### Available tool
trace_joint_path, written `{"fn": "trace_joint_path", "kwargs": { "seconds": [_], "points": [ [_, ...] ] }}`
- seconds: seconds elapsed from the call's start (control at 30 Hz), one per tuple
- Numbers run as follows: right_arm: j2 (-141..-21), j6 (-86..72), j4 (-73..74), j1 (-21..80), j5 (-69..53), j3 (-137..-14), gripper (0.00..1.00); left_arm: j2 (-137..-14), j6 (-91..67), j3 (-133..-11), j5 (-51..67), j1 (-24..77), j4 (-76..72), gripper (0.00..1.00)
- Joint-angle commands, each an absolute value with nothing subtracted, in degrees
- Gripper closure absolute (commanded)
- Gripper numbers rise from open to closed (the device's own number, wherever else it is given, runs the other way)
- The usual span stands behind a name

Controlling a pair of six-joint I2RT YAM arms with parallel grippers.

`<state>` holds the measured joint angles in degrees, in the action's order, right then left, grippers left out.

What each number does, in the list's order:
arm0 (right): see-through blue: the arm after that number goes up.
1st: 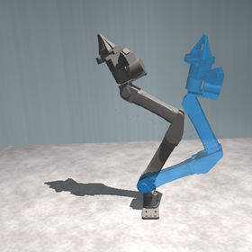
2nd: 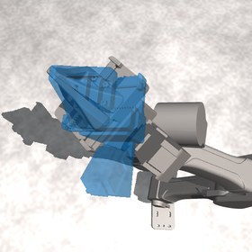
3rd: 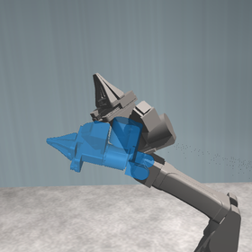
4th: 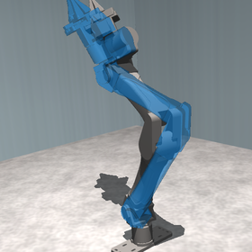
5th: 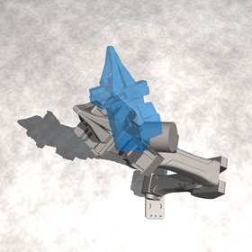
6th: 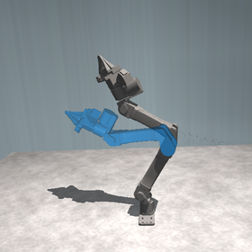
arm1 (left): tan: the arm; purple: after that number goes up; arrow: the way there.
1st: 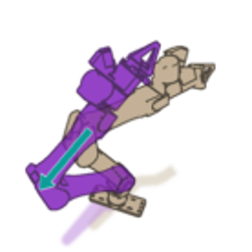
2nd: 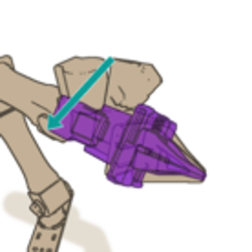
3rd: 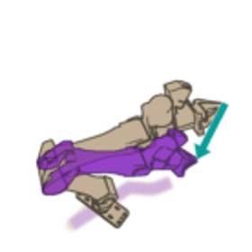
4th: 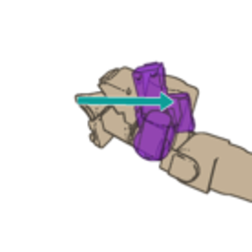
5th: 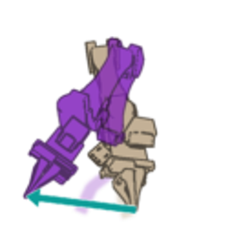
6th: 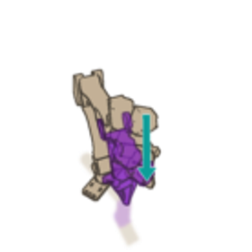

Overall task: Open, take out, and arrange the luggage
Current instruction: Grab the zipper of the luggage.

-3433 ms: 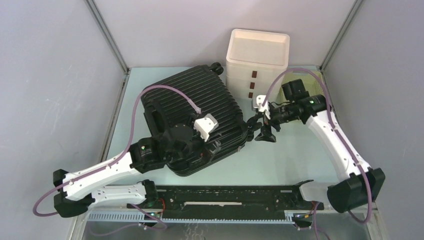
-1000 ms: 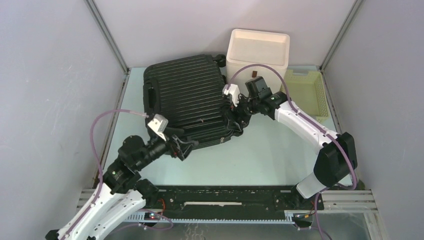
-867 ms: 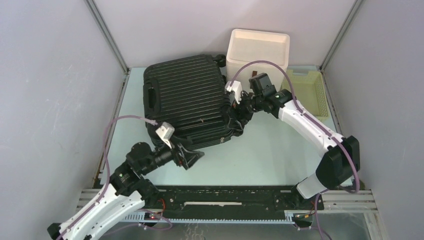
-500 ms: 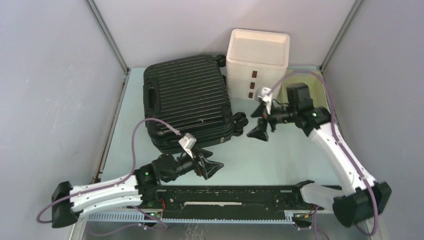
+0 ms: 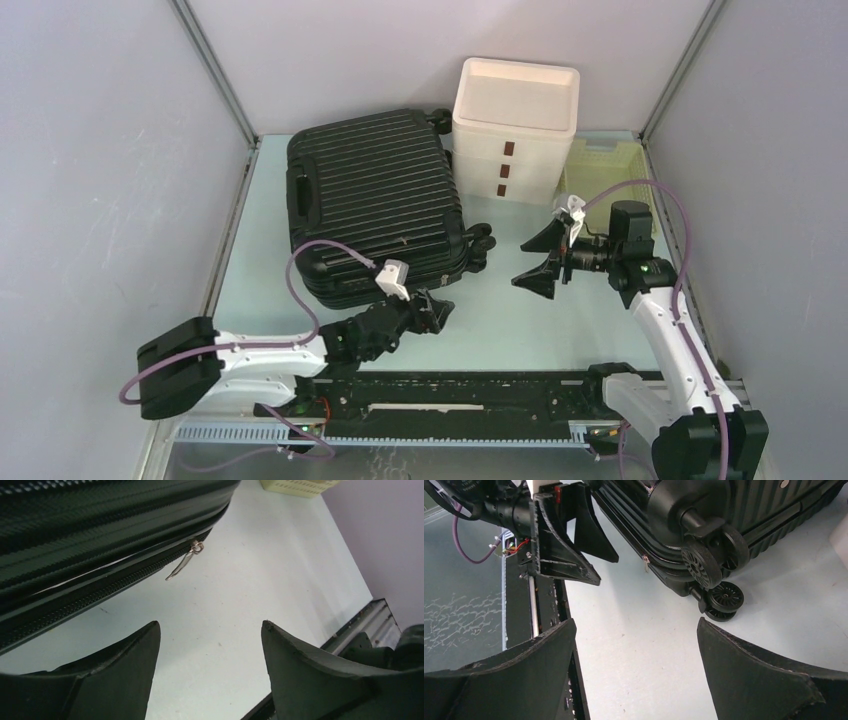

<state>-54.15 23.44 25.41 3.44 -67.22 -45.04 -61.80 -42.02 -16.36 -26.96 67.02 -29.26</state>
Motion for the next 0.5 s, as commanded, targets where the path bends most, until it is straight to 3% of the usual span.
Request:
{"fn": "trace_joint_path", "kwargs": {
  "seconds": [0.0,0.3,0.47],
  "points": [
    [-54.3,23.3,23.1,3.1,-68.1,-46.0,0.00,-66.2,-47.2,-22.4,-30.5,65.7,-31.1,0.25],
    [-54.4,24.4,23.9,2.4,-67.7,-46.0,0.00,-73.7,-47.9,-23.8,-27.2,60.4,-37.9,0.42],
    [-54.8,24.7,24.0,2.5,-67.4,-46.1,0.00,-77.5,-46.6,-24.5,-27.7,60.1,-42.3,0.44]
  ]
}}
